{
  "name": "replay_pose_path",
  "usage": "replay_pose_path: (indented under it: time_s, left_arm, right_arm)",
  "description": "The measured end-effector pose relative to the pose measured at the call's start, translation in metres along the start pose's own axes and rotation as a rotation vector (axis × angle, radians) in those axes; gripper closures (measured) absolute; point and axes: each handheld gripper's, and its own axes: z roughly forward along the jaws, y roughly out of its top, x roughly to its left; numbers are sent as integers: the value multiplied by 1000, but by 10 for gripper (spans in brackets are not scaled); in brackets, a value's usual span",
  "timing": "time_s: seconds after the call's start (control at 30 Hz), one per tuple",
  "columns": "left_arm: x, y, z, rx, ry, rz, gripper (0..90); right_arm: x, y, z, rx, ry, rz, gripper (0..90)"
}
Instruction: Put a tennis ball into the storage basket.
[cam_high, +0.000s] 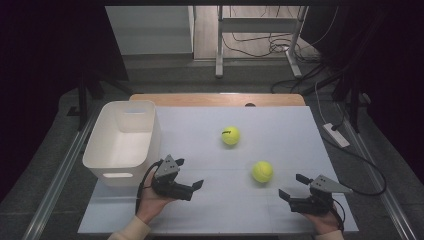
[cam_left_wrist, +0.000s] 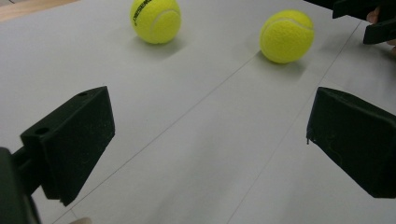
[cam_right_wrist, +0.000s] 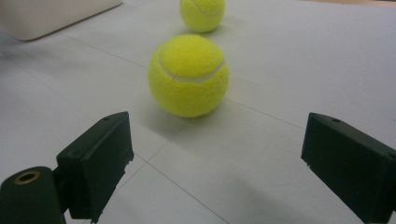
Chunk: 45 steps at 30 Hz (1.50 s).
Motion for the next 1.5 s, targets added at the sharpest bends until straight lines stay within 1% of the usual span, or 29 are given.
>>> replay_pose_path:
  time_s: [0.33,0.63,0.77,1.1,1.13,1.17,1.3,1.5]
  left_arm:
    - [-2,7,6,11,-3,10,17]
    - [-2,12,12,8,-12,8,19]
    - [-2,15,16,9,-33,8,20]
    - [-7,26,28,11,-51,27,22]
    - [-8,30,31,7,-59,26,21]
    - [-8,30,31,7,-59,26,22]
    - [-11,38,36,6,-79,32,21]
    - [-13,43,44,7,-94,25,23]
  right_arm:
    - [0,0,0,-3,0,0,85]
    - [0,0,-1,-5,-1,-1,85]
    - [0,0,-1,-7,-1,0,85]
    - [0,1,-2,-16,0,5,85]
    - [0,1,-2,-17,0,5,85]
    - [0,1,-2,-17,1,5,85]
    - [0,1,-2,-18,-1,5,85]
    - [0,1,-2,-20,-2,6,85]
